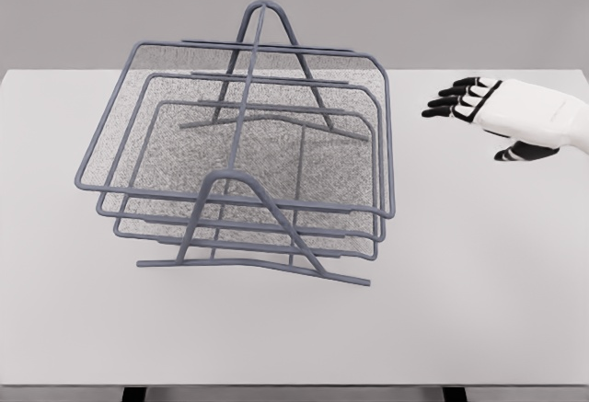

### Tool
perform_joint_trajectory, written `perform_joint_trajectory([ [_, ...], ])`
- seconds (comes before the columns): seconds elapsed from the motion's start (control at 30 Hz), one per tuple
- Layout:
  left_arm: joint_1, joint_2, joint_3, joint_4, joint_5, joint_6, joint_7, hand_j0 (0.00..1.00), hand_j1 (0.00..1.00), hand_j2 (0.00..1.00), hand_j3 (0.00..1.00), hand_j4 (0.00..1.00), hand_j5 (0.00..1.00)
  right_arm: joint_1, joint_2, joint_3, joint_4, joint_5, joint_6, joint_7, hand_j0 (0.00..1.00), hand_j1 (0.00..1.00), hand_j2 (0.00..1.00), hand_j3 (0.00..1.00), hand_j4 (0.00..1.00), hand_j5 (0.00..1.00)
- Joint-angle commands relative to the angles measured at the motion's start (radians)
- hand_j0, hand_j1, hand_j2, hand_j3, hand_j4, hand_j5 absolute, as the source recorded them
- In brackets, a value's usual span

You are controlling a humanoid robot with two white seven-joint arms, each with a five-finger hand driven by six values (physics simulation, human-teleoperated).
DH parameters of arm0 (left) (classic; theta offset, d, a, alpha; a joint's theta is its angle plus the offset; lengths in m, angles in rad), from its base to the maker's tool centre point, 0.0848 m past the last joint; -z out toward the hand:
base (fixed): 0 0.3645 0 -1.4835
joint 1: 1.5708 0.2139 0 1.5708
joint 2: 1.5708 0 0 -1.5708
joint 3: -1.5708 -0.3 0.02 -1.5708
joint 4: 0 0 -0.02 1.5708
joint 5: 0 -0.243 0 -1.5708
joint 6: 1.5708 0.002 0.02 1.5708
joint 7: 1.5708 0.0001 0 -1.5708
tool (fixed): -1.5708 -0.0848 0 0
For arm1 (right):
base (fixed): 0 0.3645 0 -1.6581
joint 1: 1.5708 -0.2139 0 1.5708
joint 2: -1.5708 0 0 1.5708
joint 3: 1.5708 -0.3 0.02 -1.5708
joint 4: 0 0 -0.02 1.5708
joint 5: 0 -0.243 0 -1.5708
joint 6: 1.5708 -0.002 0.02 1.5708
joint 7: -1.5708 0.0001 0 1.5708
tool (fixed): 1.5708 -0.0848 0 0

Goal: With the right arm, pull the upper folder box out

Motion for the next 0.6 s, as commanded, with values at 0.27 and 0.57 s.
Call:
perform_joint_trajectory([
  [0.27,0.000,0.000,0.000,0.001,0.000,0.000,0.000,1.00,1.00,1.00,1.00,1.00,1.00,-0.163,0.194,0.204,-0.023,0.003,0.002,-0.001,1.00,1.00,1.00,1.00,1.00,1.00],
  [0.57,0.000,0.000,0.000,0.001,0.000,0.000,0.000,1.00,1.00,1.00,1.00,1.00,1.00,-0.071,0.169,0.204,-0.017,0.001,0.002,-0.001,1.00,1.00,1.00,1.00,1.00,1.00],
])
